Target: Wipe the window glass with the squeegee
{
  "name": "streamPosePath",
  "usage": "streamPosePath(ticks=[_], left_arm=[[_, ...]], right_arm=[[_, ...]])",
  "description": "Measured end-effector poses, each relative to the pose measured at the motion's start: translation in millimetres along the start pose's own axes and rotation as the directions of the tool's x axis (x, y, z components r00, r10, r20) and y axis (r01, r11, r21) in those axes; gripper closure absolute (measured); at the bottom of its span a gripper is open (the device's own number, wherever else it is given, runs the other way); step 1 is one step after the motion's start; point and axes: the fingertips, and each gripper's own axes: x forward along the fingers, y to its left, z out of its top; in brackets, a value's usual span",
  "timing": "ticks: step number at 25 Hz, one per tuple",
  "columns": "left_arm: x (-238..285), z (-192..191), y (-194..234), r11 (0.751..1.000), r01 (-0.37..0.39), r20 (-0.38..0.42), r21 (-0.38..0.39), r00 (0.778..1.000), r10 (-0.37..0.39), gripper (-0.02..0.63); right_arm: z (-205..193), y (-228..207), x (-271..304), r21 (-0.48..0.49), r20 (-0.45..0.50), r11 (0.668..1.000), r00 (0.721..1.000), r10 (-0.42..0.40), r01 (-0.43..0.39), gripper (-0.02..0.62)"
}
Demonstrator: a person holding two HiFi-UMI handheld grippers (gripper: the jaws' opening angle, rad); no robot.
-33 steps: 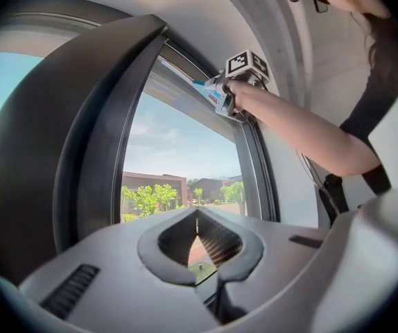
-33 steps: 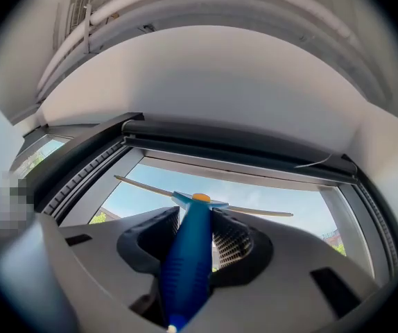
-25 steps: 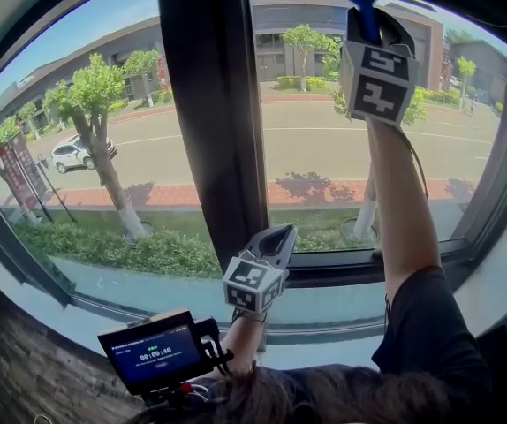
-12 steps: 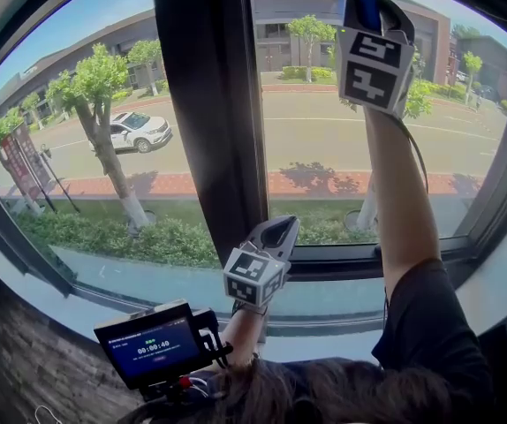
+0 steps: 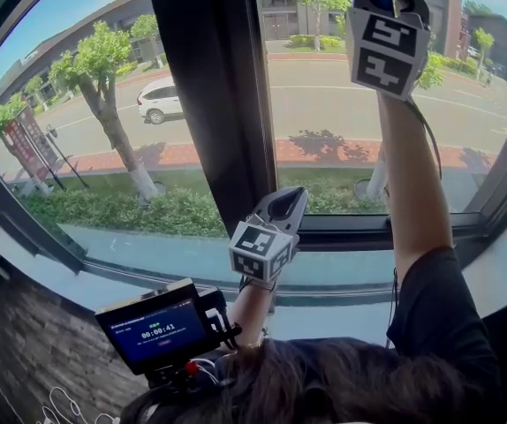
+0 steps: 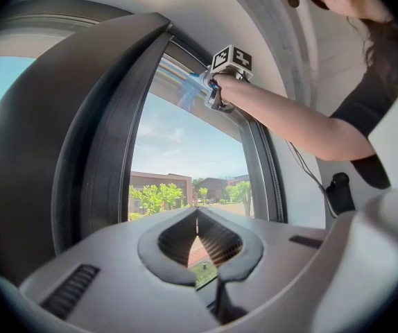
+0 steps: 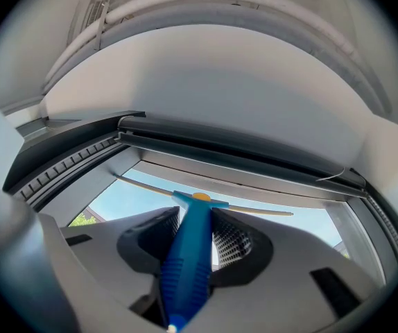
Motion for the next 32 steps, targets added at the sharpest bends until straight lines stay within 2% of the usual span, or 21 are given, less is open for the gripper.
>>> streamPosePath(ticks=[18,32], left_arm=[[-8.8,-8.1,2.4,0.999,-0.017,-0.02,-0.027,1.0,0.017,0.604],[-10.9,-10.3,4.1,0.999,-0.02,-0.032,-0.026,0.999,0.019,0.604]], right_arm=[[-27.3,16.4,-31.7,-0.015,-0.024,1.0,1.0,0.019,-0.019,0.456],[-63.2,31.1,-64.1,-0.022,-0.07,0.999,0.997,0.037,-0.039,0.456]])
